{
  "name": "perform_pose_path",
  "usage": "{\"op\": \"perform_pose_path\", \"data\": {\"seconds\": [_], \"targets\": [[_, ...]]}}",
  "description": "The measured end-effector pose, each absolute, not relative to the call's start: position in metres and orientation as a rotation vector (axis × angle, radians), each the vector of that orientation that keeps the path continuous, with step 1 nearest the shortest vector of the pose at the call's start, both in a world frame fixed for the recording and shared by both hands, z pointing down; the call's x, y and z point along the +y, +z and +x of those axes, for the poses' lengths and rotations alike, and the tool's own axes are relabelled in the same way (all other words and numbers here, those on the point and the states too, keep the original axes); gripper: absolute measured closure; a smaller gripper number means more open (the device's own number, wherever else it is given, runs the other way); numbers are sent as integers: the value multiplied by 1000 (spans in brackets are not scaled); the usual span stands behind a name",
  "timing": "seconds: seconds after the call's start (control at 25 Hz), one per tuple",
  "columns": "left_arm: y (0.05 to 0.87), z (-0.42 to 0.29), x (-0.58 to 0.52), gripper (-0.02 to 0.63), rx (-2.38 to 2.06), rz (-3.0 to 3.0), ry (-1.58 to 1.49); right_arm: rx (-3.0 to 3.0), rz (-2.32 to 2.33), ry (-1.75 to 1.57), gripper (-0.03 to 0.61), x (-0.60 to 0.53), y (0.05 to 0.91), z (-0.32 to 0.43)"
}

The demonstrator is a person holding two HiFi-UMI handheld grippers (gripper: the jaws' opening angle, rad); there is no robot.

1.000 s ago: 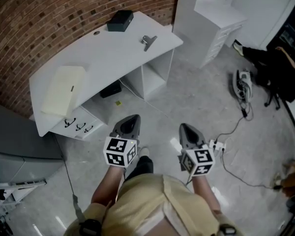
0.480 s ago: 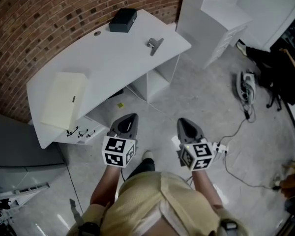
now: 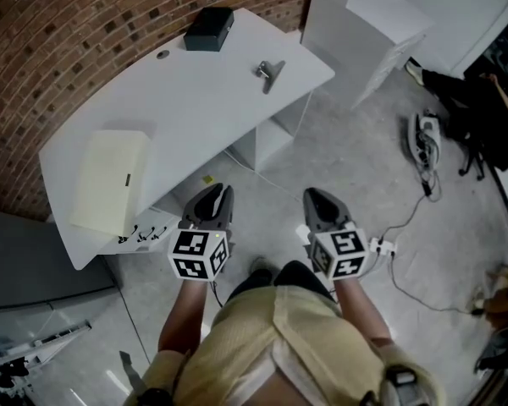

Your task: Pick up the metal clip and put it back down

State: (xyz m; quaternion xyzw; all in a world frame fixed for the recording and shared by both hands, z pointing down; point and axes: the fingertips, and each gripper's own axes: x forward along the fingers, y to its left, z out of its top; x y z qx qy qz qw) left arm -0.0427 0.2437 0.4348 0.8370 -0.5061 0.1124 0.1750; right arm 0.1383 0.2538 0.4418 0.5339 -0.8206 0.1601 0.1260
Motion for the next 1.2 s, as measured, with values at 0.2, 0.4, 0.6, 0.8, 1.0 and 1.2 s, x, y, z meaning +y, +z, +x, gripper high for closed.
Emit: {"op": "perform_pose_path", "data": {"seconds": [0.2, 0.4, 0.6, 0.8, 1.0, 1.2], "targets": [[431, -41, 223, 524, -1405, 2357, 262, -2391, 1549, 462, 574, 236, 441, 135], [428, -28, 188, 489, -1390, 2352, 224, -2395, 1523, 471, 574, 199, 452, 143], [431, -9, 135, 488, -1418, 2352, 243, -2453, 1482, 440, 574, 142, 451, 147], [433, 15, 77, 489, -1418, 2340, 262, -2462, 1446, 448, 574, 80, 458, 162], [439, 26, 21, 488, -1434, 2317, 268, -2462, 1415, 467, 574, 28, 465, 175], [451, 38, -31, 489, -1442, 2294, 301, -2452, 1388, 477, 574, -19, 473, 186]]}}
